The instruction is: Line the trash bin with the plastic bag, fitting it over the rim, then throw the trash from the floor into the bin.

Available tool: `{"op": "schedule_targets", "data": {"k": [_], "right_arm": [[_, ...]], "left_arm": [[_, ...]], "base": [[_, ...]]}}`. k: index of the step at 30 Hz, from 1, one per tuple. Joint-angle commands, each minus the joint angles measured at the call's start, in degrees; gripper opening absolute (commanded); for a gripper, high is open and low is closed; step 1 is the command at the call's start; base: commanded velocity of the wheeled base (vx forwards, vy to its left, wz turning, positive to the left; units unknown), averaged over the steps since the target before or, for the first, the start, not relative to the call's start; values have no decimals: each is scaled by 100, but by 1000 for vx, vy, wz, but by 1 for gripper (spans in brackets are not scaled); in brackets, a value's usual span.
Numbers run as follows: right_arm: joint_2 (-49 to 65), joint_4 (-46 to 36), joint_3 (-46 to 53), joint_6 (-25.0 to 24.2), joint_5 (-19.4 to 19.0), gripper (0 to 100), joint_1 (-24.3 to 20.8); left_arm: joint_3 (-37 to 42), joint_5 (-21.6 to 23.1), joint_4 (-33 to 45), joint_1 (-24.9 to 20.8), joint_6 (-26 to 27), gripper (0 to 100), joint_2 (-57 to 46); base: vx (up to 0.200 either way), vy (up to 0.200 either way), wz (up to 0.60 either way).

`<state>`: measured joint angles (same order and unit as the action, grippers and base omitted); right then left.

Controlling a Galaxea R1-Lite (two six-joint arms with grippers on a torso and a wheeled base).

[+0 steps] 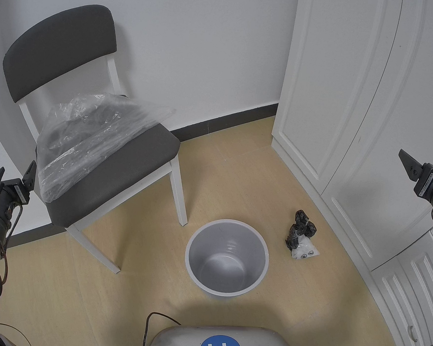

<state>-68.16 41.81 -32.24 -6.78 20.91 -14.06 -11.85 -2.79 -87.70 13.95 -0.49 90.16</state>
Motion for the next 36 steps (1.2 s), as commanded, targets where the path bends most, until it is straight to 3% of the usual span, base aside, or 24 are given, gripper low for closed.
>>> {"op": "schedule_targets", "data": {"k": [1, 4, 9, 12, 25, 31, 36], "right_arm": [[22, 2, -1, 1, 1, 100, -1], [31, 2, -1, 1, 1, 100, -1], [22, -7, 34, 10, 1, 100, -9], [22, -7, 52, 10, 1, 100, -9], [-13, -42, 60, 10, -8, 100, -1], [-13, -42, 60, 10, 1, 100, -1], [-13, -42, 60, 10, -8, 100, -1]], "left_arm": [[139, 15, -2, 29, 5, 100, -16], [244, 24, -2, 29, 22, 100, 89], [745, 596, -2, -15, 225, 100, 274], [745, 666, -2, -32, 216, 100, 581], [464, 587, -2, 38, 198, 100, 1337], [218, 121, -10, -15, 198, 100, 1478], [34, -11, -10, -41, 75, 100, 1522]], "base": [[0, 0, 0], [0, 0, 0], [0, 0, 0], [0, 0, 0], [0, 0, 0], [0, 0, 0], [0, 0, 0]]}}
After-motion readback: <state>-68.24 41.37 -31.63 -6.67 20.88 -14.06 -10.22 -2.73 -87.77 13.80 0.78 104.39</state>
